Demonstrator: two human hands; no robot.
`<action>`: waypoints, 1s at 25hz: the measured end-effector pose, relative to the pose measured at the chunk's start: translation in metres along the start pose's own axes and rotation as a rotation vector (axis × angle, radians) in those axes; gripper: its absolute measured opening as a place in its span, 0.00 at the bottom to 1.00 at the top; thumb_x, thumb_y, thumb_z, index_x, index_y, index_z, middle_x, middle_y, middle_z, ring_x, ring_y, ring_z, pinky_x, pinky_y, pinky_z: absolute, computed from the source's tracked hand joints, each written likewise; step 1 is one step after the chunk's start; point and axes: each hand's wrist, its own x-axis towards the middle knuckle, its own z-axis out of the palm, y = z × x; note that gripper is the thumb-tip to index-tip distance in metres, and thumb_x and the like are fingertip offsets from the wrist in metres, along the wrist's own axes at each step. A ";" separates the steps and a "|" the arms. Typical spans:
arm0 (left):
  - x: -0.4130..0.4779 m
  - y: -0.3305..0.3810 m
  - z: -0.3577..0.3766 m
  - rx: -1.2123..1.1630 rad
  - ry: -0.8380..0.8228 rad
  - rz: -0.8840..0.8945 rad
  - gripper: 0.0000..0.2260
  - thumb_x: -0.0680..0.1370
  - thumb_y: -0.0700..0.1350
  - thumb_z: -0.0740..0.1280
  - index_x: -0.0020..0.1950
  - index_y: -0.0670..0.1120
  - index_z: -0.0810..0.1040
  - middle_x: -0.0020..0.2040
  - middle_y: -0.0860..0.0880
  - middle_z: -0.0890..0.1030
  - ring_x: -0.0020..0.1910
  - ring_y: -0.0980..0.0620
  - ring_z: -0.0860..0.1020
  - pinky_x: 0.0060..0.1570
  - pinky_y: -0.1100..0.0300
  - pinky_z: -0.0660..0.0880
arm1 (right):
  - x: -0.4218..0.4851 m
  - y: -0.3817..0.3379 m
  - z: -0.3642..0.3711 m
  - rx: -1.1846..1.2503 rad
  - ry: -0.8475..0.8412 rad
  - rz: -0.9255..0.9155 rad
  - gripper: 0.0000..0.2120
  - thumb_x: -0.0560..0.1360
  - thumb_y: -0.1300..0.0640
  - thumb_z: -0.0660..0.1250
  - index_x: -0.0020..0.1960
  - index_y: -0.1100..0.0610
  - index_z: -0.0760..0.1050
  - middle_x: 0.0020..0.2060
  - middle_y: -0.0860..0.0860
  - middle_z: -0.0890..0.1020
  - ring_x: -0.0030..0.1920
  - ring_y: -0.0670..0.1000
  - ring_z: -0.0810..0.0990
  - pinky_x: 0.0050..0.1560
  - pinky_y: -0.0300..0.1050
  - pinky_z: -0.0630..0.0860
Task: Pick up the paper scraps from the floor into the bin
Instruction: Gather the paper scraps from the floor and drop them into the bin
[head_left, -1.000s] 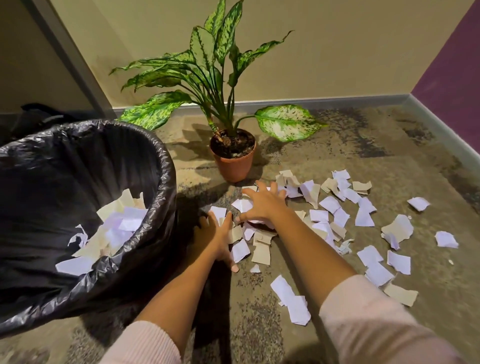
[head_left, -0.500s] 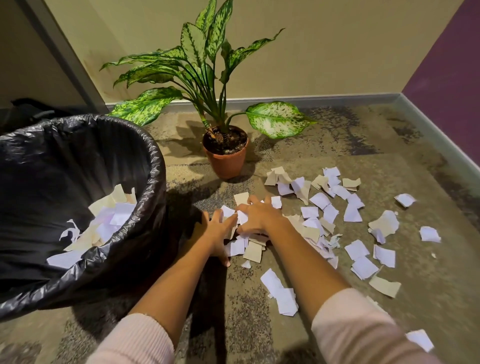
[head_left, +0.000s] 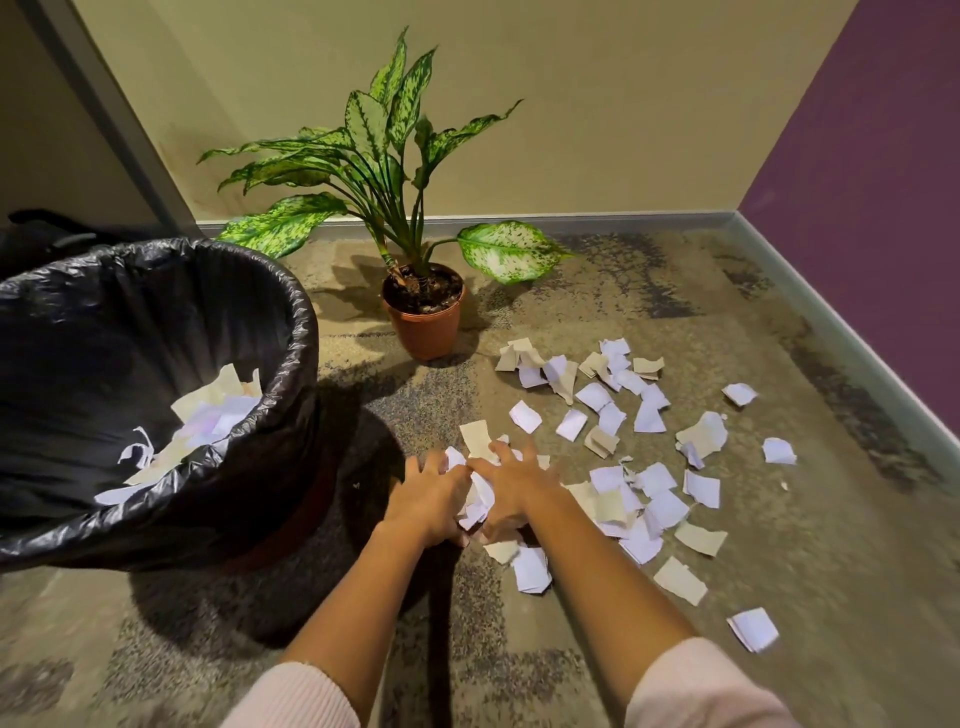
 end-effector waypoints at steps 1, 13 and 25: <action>-0.003 0.002 0.003 -0.014 0.019 0.004 0.38 0.67 0.55 0.77 0.73 0.55 0.63 0.73 0.47 0.60 0.69 0.40 0.59 0.63 0.46 0.72 | -0.006 0.001 0.006 -0.001 0.025 0.001 0.48 0.64 0.43 0.77 0.75 0.39 0.53 0.78 0.47 0.50 0.76 0.63 0.46 0.66 0.71 0.61; -0.042 0.031 0.007 -0.142 0.185 0.050 0.16 0.77 0.39 0.62 0.65 0.47 0.71 0.62 0.44 0.73 0.59 0.40 0.76 0.55 0.49 0.73 | -0.059 0.024 0.044 0.211 0.258 0.009 0.26 0.70 0.64 0.71 0.66 0.51 0.71 0.67 0.55 0.70 0.69 0.61 0.64 0.66 0.52 0.69; -0.081 0.033 -0.089 -0.245 0.451 0.009 0.11 0.74 0.33 0.63 0.48 0.48 0.80 0.54 0.46 0.77 0.53 0.43 0.78 0.49 0.52 0.74 | -0.112 -0.014 -0.072 0.376 0.558 -0.017 0.21 0.71 0.70 0.62 0.62 0.56 0.74 0.54 0.58 0.78 0.56 0.60 0.76 0.45 0.42 0.68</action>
